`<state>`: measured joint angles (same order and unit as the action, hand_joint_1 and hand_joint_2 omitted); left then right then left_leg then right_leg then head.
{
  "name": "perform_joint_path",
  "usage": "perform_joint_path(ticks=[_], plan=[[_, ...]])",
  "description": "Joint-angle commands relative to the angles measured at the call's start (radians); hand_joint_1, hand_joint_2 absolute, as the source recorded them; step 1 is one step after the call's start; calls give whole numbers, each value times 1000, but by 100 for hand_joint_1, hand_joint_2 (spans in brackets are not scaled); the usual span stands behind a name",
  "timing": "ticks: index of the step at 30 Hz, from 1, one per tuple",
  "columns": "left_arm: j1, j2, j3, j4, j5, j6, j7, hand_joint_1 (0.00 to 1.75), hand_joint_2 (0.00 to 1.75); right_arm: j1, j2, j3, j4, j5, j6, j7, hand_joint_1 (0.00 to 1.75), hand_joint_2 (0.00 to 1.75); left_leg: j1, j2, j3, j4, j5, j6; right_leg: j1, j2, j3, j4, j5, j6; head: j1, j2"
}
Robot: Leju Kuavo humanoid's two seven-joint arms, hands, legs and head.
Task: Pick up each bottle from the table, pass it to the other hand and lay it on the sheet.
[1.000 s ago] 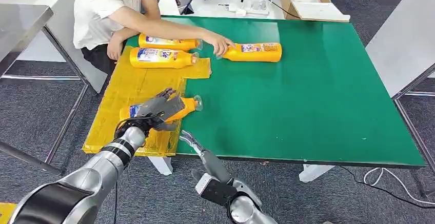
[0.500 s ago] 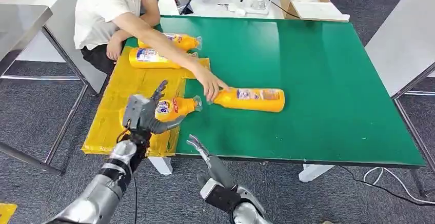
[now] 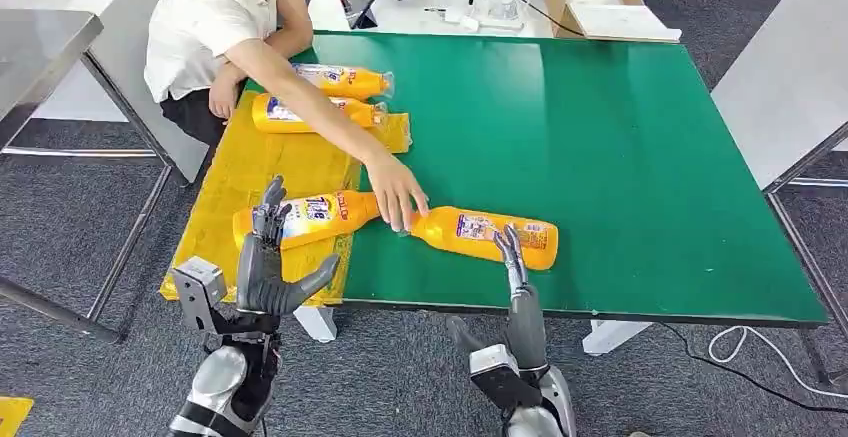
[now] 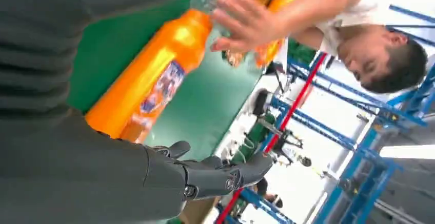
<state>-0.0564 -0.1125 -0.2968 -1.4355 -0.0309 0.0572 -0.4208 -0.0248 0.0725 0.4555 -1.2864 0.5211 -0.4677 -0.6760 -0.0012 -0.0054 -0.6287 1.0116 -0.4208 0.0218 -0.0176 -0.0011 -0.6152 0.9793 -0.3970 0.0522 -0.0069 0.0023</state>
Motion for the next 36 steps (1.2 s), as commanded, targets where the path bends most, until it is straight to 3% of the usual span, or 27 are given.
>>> perform_joint_path(ticks=[1, 3, 7, 12, 17, 23, 25, 26, 28, 34, 36], plan=[[3, 43, -61, -42, 4, 5, 2, 0, 175, 9, -24, -53, -33, 6, -2, -4, 0, 175, 1, -1, 2, -1, 0, -1, 1, -1, 2, 0, -1, -2, 0, 0], [3, 43, -61, -42, 4, 5, 2, 0, 175, 9, -24, -53, -33, 6, -2, -4, 0, 175, 1, 0, 5, -1, -2, -2, 1, 0, 5, 0, -2, -2, 0, 0], [40, 34, -94, -59, -63, 39, -9, 0, 175, -4, -88, -89, 10, 232, -181, 99, 0, 175, 1, 0, 4, -1, -1, -1, 1, -1, 4, 0, -1, -1, 0, 0], [50, 32, -153, -30, -141, 83, -1, 0, 175, -77, -127, -150, 65, 319, -194, 165, 0, 175, 1, 0, 9, -1, -3, -1, 1, 0, 10, -2, -3, -2, 0, 0], [42, 29, -155, -7, -196, 99, 17, 0, 175, -192, -170, -116, 282, 422, 16, 345, 0, 175, -1, 1, 4, -2, 0, 0, -1, 0, 5, -2, 0, -1, 0, 0], [35, 24, -154, -9, -213, 82, 30, 0, 175, -277, -154, -63, 405, 479, 89, 419, 0, 175, 0, 2, 6, -1, 0, 0, 0, 2, 5, -1, 0, -1, 0, 0], [22, 21, -159, 0, -214, 72, 32, 0, 175, -321, -140, -53, 465, 496, 76, 439, 0, 175, 0, 3, 5, -1, 0, 0, 0, 3, 5, -1, 1, -1, -1, 0], [15, 20, -164, 6, -214, 63, 33, 0, 175, -345, -136, -44, 493, 507, 70, 443, 0, 175, 1, 6, 13, -2, -3, -1, 1, 5, 11, -2, -2, -3, -1, 0], [7, 16, -167, 12, -213, 60, 34, 0, 175, -373, -130, -35, 524, 521, 65, 456, 0, 175, 0, 4, 7, -1, -1, 0, 1, 3, 7, 0, -1, -2, -1, 0], [-26, 9, -194, 48, -216, 41, 37, 0, 175, -503, -115, 7, 651, 489, 232, 485, 0, 175, 0, 4, 7, 0, -1, 0, 1, 3, 6, 0, 0, -2, -1, 0], [-42, 3, -205, 62, -214, 33, 37, 0, 175, -543, -110, 38, 702, 527, 223, 514, 0, 175, 0, 3, 5, 0, 0, 0, 0, 3, 4, 0, 1, -1, 0, 0]])
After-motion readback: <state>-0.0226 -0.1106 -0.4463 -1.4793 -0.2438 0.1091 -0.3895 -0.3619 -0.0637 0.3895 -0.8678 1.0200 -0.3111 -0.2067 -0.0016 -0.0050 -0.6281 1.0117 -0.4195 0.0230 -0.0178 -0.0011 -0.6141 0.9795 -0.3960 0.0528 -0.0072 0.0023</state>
